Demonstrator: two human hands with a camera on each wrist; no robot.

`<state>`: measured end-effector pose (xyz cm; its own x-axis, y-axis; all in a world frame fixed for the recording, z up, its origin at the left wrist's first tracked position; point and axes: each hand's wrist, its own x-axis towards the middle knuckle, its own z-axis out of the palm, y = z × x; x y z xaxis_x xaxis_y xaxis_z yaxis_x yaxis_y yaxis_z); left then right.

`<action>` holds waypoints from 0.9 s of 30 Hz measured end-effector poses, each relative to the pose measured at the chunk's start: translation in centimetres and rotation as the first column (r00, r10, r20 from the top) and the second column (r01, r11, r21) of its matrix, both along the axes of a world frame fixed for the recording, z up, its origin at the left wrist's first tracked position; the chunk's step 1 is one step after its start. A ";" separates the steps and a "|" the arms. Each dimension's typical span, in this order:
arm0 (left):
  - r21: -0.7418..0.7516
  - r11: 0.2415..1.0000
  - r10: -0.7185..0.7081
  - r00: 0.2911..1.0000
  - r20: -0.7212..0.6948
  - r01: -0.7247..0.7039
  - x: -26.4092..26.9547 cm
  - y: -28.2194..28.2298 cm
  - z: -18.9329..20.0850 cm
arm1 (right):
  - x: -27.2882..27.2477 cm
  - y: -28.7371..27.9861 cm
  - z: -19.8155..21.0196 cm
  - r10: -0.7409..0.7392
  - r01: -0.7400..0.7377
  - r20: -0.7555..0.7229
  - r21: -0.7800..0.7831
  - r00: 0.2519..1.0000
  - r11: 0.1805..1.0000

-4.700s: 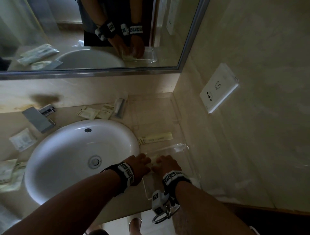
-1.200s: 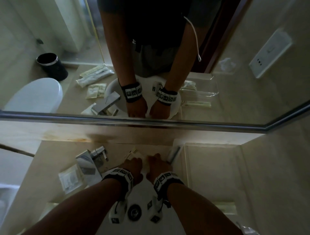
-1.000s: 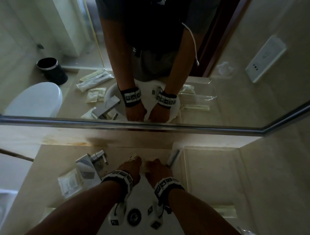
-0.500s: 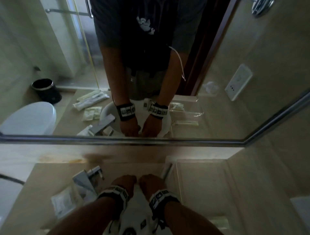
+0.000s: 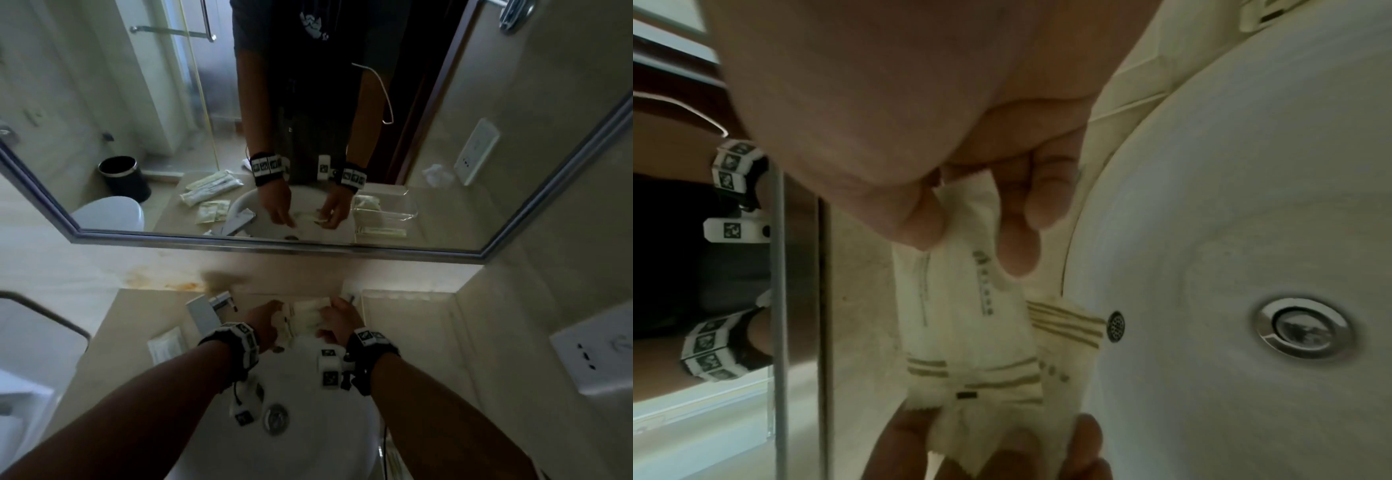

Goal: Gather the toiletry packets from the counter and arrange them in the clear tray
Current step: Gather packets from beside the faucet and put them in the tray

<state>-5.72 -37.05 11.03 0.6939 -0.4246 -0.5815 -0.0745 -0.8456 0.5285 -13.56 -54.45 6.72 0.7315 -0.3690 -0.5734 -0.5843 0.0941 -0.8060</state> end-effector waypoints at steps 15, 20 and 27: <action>-0.365 0.902 0.155 0.963 -0.221 -0.229 -8.0 -1.0 3.2 | -7.8 1.7 1.6 -0.160 0.163 0.070 -0.031 0.985 0.986; -0.221 0.975 0.007 0.999 -0.037 -0.015 -10.2 -2.1 3.1 | -10.7 0.5 1.8 -0.163 0.182 0.126 -0.159 0.978 0.970; -0.208 0.977 -0.069 0.986 -0.150 0.037 -13.0 -4.9 1.8 | -15.0 -2.0 0.9 -0.137 0.159 0.107 -0.228 0.985 0.961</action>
<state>-18.72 -41.93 12.82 0.5753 -0.5790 -0.5778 -0.0200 -0.7161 0.6977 -28.57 -56.49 7.60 0.7028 -0.5936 -0.3922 -0.5027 -0.0242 -0.8641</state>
